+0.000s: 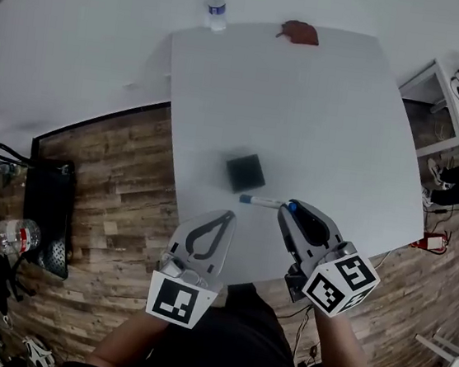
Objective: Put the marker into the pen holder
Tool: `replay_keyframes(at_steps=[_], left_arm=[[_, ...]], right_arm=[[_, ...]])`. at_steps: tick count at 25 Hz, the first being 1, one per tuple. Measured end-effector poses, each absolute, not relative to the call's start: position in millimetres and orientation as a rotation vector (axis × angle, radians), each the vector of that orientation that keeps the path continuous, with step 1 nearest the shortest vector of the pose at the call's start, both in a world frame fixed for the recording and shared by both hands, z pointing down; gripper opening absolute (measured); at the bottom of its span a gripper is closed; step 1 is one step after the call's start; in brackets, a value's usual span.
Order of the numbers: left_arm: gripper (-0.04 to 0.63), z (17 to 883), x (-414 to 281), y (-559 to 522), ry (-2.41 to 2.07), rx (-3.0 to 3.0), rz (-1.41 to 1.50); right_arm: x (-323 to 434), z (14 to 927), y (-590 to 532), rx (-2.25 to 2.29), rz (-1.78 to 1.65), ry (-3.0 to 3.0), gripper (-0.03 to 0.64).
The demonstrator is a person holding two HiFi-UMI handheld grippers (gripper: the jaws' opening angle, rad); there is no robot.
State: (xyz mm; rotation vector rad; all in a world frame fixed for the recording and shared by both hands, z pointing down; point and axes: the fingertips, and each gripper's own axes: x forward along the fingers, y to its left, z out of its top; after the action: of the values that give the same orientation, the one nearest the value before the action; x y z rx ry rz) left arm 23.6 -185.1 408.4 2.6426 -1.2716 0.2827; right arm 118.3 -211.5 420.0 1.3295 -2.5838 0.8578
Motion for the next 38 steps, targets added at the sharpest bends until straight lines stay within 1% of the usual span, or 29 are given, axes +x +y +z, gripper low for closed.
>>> replay_keyframes(at_steps=[9,18,27,38], left_arm=[[0.006,434,27,-217,-1.335,2.542,0.317],[0.006,465,22,-235,-1.358,2.453,0.381],[0.006,481,16,-245,-1.377,2.412,0.391],[0.006,485,13,-247,-1.389,2.392,0.407]], right_arm=[[130,485,-260,1.331,0.847,-2.498,0.072],[108,550,-284,1.246,0.893,-2.429,0.074],[87,585,-287,1.146,0.909,-2.396,0.073],[72,605,-284,1.032,0.863,-2.372,0.077]])
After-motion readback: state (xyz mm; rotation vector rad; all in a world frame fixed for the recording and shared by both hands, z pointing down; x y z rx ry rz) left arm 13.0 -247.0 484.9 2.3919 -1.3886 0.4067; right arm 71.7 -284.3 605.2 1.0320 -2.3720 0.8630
